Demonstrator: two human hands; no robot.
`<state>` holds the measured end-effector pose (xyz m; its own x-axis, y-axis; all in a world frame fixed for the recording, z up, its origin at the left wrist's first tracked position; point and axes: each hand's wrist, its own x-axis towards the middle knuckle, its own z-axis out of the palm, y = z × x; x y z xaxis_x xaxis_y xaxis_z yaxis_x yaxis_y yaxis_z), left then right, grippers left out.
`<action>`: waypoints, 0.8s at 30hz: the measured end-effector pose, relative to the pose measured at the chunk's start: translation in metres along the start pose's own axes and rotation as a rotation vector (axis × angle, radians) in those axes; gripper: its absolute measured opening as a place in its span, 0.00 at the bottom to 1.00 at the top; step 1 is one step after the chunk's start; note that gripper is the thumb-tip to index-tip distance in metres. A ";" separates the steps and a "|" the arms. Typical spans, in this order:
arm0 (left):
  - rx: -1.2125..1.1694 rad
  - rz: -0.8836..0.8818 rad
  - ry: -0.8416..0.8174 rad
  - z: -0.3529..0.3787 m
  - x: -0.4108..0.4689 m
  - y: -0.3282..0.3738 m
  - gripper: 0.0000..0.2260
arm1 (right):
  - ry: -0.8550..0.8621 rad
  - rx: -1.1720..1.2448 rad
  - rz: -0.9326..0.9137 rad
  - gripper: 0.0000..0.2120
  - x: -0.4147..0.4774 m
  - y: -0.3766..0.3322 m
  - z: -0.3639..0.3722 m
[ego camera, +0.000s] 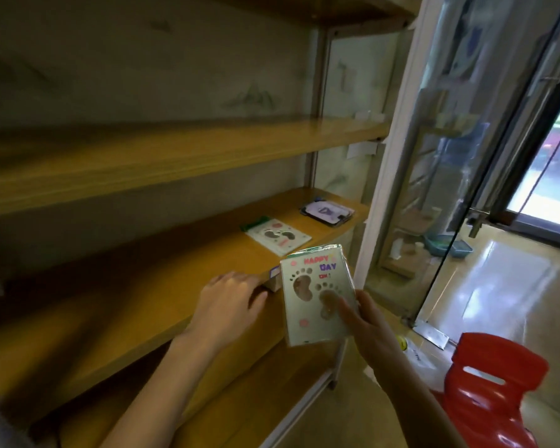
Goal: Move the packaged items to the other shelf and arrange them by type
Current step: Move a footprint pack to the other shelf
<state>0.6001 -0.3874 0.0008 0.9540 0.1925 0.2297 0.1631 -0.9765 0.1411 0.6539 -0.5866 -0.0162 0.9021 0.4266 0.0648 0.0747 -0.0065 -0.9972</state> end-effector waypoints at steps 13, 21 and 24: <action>0.051 -0.129 0.016 0.027 0.155 -0.012 0.17 | -0.040 -0.070 0.085 0.11 0.183 0.028 -0.045; 0.121 -0.374 0.044 0.044 0.185 -0.017 0.18 | -0.337 -0.281 0.101 0.06 0.289 0.046 -0.027; 0.142 -0.486 0.064 0.047 0.188 -0.012 0.18 | -0.471 -0.358 0.103 0.09 0.318 0.044 -0.019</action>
<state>0.7899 -0.3441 -0.0032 0.7431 0.6286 0.2294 0.6207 -0.7756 0.1148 0.9518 -0.4681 -0.0383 0.6331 0.7620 -0.1363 0.2091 -0.3379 -0.9176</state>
